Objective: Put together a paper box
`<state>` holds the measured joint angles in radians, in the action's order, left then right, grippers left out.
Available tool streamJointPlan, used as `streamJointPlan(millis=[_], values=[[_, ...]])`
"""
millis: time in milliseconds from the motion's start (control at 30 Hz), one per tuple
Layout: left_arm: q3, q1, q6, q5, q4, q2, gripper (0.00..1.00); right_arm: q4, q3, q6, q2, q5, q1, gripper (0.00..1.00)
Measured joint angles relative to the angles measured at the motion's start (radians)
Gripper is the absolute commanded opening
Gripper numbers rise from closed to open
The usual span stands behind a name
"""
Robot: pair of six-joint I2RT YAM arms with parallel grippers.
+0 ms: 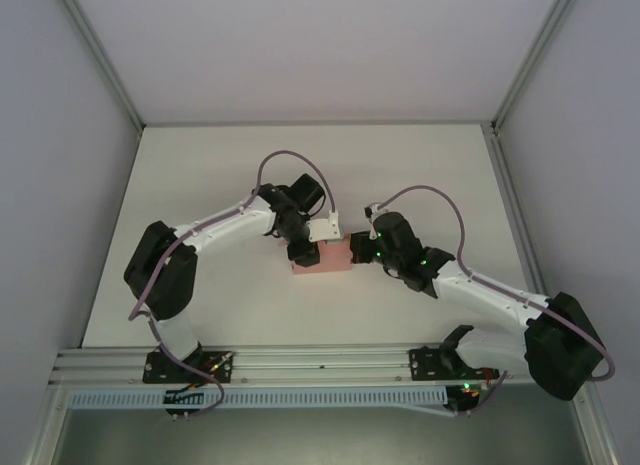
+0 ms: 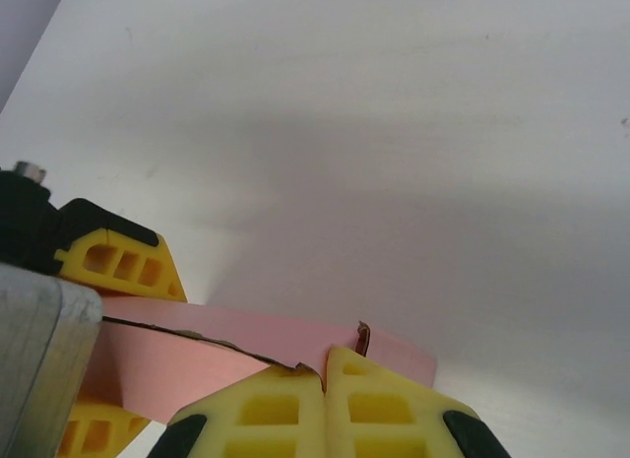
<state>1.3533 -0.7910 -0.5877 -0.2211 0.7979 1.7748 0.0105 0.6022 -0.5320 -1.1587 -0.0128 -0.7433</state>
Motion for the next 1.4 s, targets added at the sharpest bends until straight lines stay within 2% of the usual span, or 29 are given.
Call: streamJointPlan(millis=[133, 200, 267, 433, 467, 600, 833, 967, 1100, 1233, 1400], values=[[0.002, 0.000, 0.005, 0.003, -0.007, 0.004, 0.48, 0.019, -0.008, 0.040, 0.000, -0.058, -0.025, 0.00], [0.002, 0.000, 0.005, 0.005, -0.015, 0.006, 0.59, 0.019, -0.009, 0.053, -0.002, -0.078, -0.035, 0.00], [0.002, 0.000, 0.011, 0.014, -0.023, 0.008, 0.76, 0.020, -0.008, 0.058, -0.005, -0.098, -0.041, 0.00], [0.002, 0.000, 0.035, 0.027, -0.045, 0.003, 0.87, 0.006, 0.001, 0.052, -0.014, -0.147, -0.058, 0.00], [0.002, 0.000, 0.037, 0.031, -0.052, -0.002, 1.00, -0.008, 0.010, 0.049, -0.018, -0.161, -0.063, 0.00], [-0.011, -0.001, 0.089, 0.061, -0.090, -0.058, 1.00, -0.062, 0.048, 0.023, -0.041, -0.216, -0.077, 0.00], [-0.121, -0.010, 0.230, 0.163, -0.160, -0.248, 0.98, -0.094, 0.068, -0.015, -0.053, -0.267, -0.110, 0.00], [-0.198, -0.013, 0.379, 0.235, -0.170, -0.343, 0.72, -0.120, 0.084, -0.022, -0.059, -0.273, -0.116, 0.00], [-0.266, -0.015, 0.484, 0.257, -0.196, -0.402, 0.67, -0.121, 0.094, -0.022, -0.072, -0.272, -0.117, 0.00], [-0.295, -0.016, 0.528, 0.262, -0.215, -0.416, 0.55, -0.122, 0.101, -0.022, -0.080, -0.272, -0.117, 0.00], [-0.295, -0.016, 0.538, 0.270, -0.221, -0.410, 0.52, -0.122, 0.102, -0.022, -0.080, -0.271, -0.117, 0.00]])
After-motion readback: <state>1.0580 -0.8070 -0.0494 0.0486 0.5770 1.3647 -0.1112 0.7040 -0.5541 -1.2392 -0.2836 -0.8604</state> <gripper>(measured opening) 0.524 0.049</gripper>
